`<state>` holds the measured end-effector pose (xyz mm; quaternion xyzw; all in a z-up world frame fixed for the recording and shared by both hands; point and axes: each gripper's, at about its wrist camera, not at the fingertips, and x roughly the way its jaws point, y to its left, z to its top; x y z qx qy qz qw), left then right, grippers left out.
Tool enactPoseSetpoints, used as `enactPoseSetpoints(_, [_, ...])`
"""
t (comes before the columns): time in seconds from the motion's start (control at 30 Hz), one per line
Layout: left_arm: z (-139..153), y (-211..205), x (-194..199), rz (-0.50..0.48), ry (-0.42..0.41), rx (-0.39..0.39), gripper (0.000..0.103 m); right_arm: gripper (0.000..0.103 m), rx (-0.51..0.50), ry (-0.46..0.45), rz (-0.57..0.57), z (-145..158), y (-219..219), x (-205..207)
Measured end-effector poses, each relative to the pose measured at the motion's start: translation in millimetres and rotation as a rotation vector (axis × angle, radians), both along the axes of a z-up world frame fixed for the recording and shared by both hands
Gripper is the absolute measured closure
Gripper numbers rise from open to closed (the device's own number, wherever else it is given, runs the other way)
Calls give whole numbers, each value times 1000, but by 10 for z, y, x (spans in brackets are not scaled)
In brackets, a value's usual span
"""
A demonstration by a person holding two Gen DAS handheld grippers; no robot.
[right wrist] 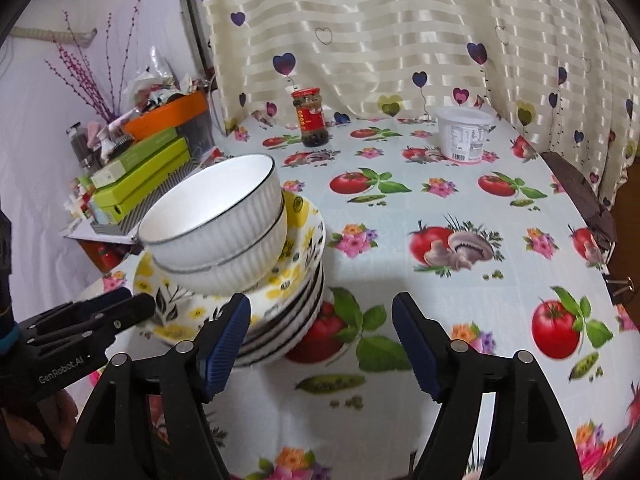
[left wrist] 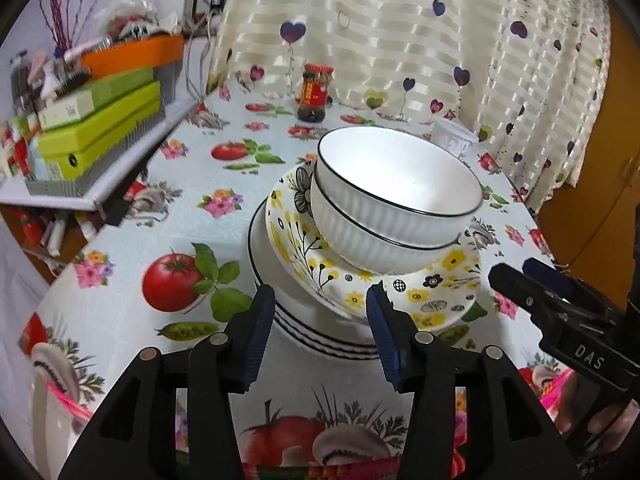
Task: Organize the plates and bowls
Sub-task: 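Lower the bowl stack onto the white plates and open both grippers, then pull both grippers back from the stacked dishes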
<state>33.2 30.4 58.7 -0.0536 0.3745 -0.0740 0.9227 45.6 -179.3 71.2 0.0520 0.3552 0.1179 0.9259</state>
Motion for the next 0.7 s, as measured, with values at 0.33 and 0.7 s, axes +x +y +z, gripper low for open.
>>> enactPoseSetpoints(0.33, [-40, -54, -351, 66, -53, 88, 54, 22, -27, -12, 9, -77, 114, -310])
enactPoseSetpoints(0.7, [-213, -71, -559, 64, -47, 86, 54, 21, -46, 4, -4, -220, 175, -525])
